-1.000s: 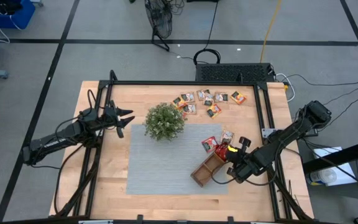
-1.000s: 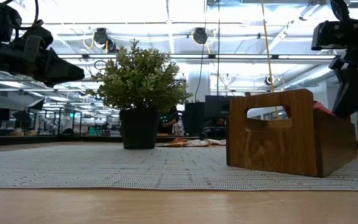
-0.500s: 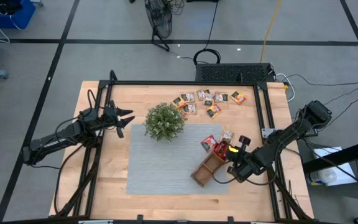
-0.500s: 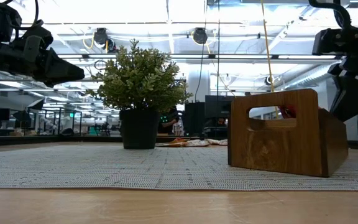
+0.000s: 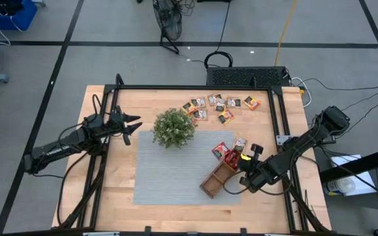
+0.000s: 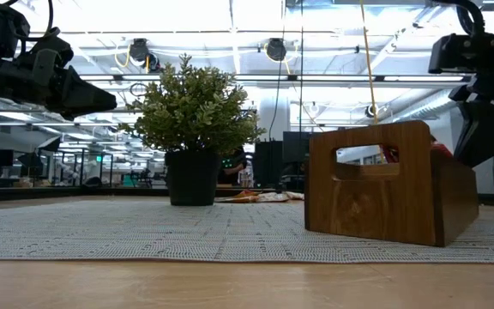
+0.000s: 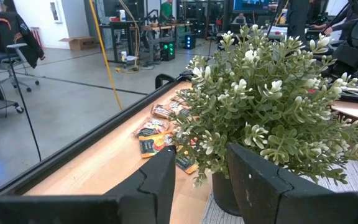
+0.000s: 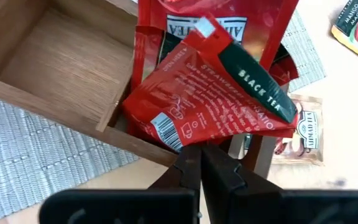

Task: Pick & Place Tea
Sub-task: Put the strawberry tea sachet into the brown organizer

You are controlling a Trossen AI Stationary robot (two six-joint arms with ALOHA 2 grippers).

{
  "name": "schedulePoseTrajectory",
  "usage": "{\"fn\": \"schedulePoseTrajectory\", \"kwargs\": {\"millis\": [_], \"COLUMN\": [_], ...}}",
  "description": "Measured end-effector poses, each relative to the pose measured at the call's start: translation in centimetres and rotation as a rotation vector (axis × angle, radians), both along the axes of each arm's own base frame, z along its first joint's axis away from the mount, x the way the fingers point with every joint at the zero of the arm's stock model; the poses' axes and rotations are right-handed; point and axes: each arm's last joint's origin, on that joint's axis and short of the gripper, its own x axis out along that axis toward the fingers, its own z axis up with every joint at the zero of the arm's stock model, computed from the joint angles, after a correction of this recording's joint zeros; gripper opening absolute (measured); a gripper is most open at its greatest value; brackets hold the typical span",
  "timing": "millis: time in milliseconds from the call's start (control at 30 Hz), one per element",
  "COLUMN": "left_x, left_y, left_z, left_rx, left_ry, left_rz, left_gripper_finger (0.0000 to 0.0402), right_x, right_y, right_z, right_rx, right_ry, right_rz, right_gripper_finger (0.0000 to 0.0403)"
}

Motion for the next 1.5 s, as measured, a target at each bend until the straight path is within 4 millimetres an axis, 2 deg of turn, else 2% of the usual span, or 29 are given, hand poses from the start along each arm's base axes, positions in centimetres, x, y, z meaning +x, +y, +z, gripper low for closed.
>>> {"fn": "schedulePoseTrajectory", "kwargs": {"millis": [200,733,933,1067,1167,1200,1267,1400,1500], "left_x": [0.0,0.0,0.0,0.0,0.0,0.0,0.0,0.0,0.0], "left_y": [0.0,0.0,0.0,0.0,0.0,0.0,0.0,0.0,0.0], "left_z": [0.0,0.0,0.0,0.0,0.0,0.0,0.0,0.0,0.0], "left_rx": [0.0,0.0,0.0,0.0,0.0,0.0,0.0,0.0,0.0], "left_ry": [0.0,0.0,0.0,0.0,0.0,0.0,0.0,0.0,0.0], "left_rz": [0.0,0.0,0.0,0.0,0.0,0.0,0.0,0.0,0.0], "left_gripper_finger": [0.0147,0.0147,0.0147,0.0147,0.0147,0.0148,0.0147,0.0147,0.0147], "right_x": [0.0,0.6,2.0,3.5,4.7,5.3,6.6,9.4,10.8], "right_y": [0.0,0.3,1.0,1.7,1.7,1.2,-1.0,-6.6,-10.6], "right_z": [0.1,2.5,5.6,7.8,8.5,8.6,8.9,8.7,8.4], "right_rx": [-0.001,-0.04,-0.05,-0.202,-0.344,-0.361,-0.269,0.003,0.08], "right_ry": [0.004,0.039,-0.014,-0.122,-0.18,-0.169,-0.098,-0.014,0.013], "right_rz": [-0.005,0.03,0.078,0.23,0.318,0.332,0.341,0.333,0.317], "right_gripper_finger": [0.0,0.0,0.0,0.0,0.0,0.0,0.0,0.0,0.0003]}}
